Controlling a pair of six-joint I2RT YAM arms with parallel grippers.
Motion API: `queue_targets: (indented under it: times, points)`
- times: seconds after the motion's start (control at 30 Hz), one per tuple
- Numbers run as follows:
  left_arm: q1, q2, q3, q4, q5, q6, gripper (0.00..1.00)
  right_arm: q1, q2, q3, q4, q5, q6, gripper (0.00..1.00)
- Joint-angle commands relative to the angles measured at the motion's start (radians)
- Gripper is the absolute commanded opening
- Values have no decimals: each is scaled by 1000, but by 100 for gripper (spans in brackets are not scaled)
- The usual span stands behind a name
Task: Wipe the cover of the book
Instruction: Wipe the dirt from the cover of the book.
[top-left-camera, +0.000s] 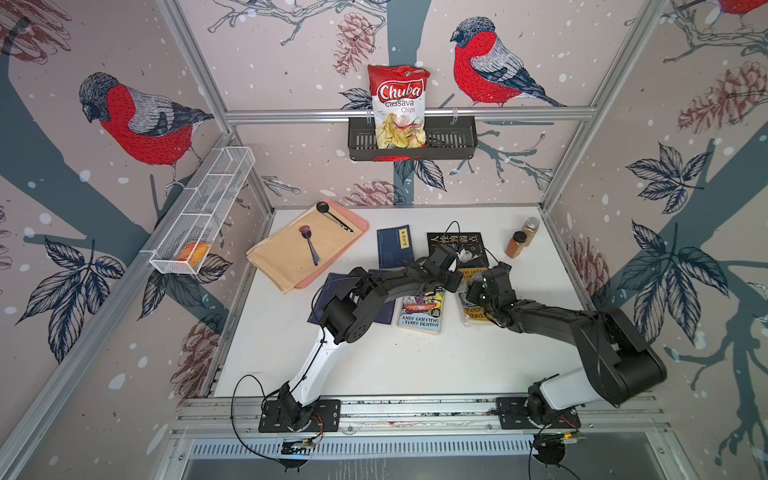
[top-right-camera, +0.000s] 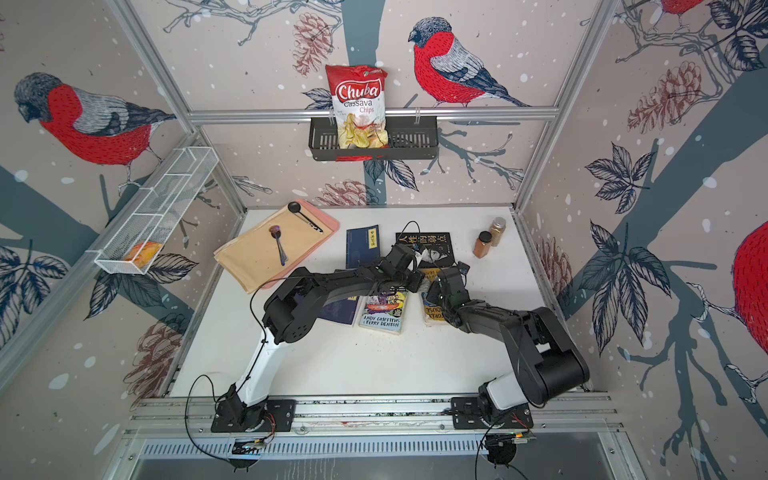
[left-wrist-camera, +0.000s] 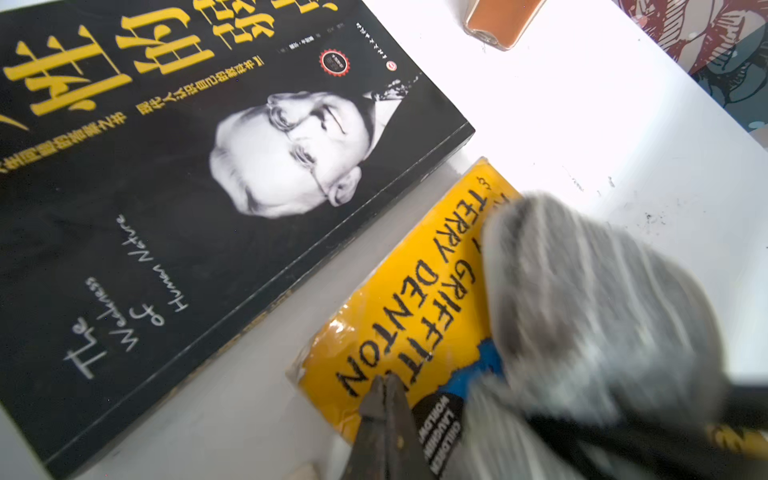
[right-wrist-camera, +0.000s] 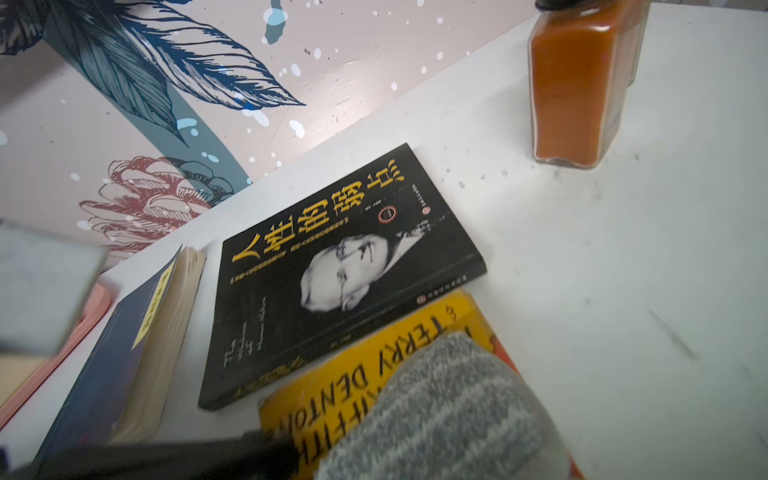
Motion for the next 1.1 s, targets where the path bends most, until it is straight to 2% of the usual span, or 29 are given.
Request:
queue_targets:
  times: [0.0,0.17,0.3,0.57,0.7,0.83,0.97,1.07]
  points:
    - [12,37,-31,-333,-41,13,0,43,-49,-78,-355,-7,107,19]
    - [24,32,-33,-341,-42,21,0,57,-151,-124,-405,-28,139,18]
    - [29,29,-36,-336,-37,19,0,54,-150,-103,-406,-25,109,19]
    - [28,38,-38,-323,-15,13,0,-85,122,98,-231,-78,1,16]
    - [28,38,-34,-319,-10,9,0,-82,205,175,-245,-97,-29,16]
    - [28,31,-45,-311,-8,5,0,-31,99,86,-296,-71,-2,17]
    - [28,21,-59,-306,-17,10,0,38,-130,-60,-440,-28,82,18]
    - [28,13,-71,-298,-18,17,0,32,-291,-106,-551,-7,106,19]
